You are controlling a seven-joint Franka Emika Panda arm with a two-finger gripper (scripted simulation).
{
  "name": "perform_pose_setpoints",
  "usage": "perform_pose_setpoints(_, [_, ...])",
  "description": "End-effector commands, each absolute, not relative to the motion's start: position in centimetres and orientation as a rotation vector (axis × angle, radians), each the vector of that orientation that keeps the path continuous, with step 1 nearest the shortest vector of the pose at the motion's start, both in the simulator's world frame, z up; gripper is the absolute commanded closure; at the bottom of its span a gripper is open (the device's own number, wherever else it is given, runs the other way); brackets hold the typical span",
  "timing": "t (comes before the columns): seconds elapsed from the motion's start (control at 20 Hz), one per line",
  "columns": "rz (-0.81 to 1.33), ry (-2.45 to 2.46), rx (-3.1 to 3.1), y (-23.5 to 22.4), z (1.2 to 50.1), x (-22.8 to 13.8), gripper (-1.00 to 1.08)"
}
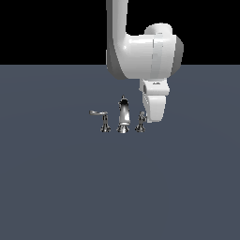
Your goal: Turn on the faucet by rotating a designated handle.
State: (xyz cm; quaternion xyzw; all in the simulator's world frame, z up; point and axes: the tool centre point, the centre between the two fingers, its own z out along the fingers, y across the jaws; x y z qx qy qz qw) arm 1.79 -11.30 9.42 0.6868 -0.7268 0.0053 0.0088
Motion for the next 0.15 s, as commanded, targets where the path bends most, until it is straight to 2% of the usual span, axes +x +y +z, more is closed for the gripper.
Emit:
perform_pose_setpoints(0.0, [0.001,-2.205,2.237,-5.31,9.42,3.05,1.08])
perform_pose_setpoints(0.1, [0.000,-2.202,2.241,-4.70,9.42,3.21,1.08])
